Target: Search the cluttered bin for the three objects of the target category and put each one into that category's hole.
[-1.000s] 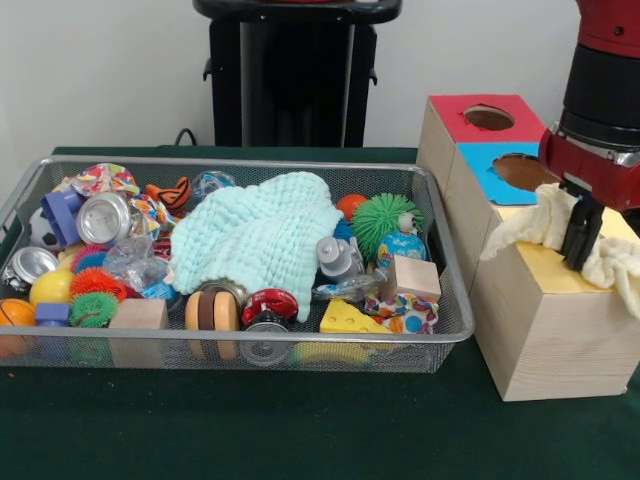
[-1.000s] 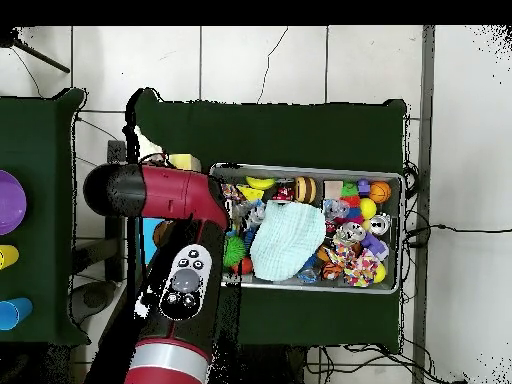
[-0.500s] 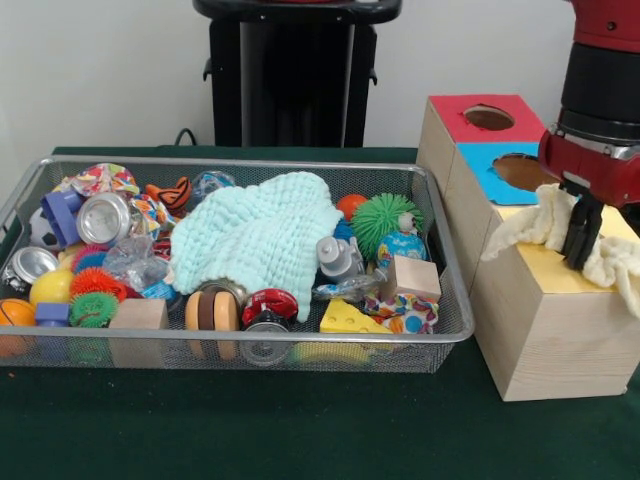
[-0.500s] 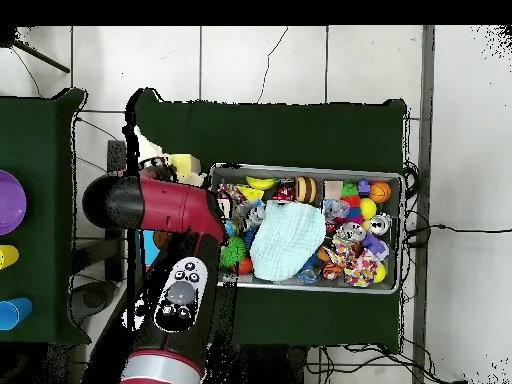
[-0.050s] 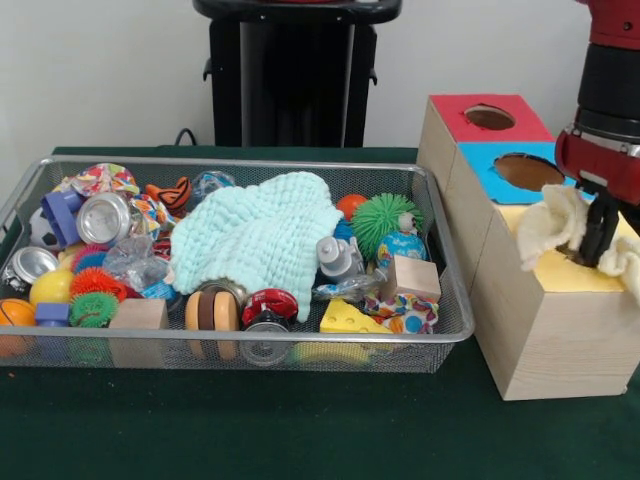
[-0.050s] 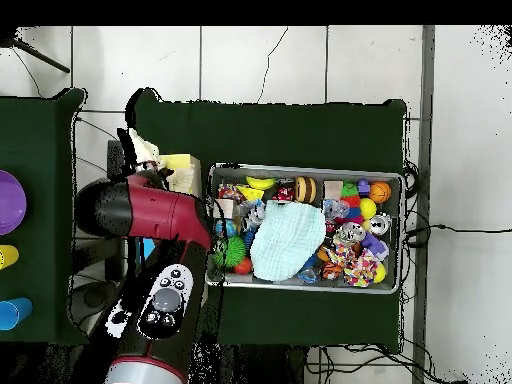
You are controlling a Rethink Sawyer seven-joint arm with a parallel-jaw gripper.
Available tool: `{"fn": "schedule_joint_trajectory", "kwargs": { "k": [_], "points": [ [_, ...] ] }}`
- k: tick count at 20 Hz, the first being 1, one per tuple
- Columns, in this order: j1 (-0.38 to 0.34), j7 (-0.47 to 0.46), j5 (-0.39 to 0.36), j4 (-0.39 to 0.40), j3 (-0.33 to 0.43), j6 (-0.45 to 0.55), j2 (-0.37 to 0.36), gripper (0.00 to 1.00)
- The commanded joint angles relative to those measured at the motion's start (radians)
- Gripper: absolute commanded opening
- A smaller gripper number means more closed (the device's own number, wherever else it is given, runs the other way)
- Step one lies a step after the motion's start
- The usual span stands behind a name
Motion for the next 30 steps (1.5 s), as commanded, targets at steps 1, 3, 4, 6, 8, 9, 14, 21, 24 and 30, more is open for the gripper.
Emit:
{"fn": "schedule_joint_trajectory", "kwargs": {
  "k": [1,3,4,6,8,9,14,21,24,30],
  "points": [
    [0.082,0.202,0.066,0.175,0.178,0.034,0.094,0.0],
    [0.087,0.195,0.07,0.186,0.176,0.028,0.092,0.0],
    [0.086,0.188,0.071,0.194,0.181,0.014,0.093,0.0],
    [0.07,0.162,0.072,0.21,0.201,-0.03,0.095,0.0],
    [0.049,0.128,0.067,0.231,0.228,-0.075,0.094,0.0],
    [0.044,0.119,0.064,0.235,0.233,-0.083,0.095,0.0],
    [0.007,0.07,0.036,0.257,0.258,-0.11,0.078,0.0],
    [-0.059,-0.052,-0.066,0.197,0.277,-0.204,0.116,0.0],
    [-0.055,-0.024,-0.062,0.159,0.266,-0.204,0.147,0.0],
    [-0.058,-0.018,-0.076,0.145,0.274,-0.205,0.142,0.0]
  ]
}}
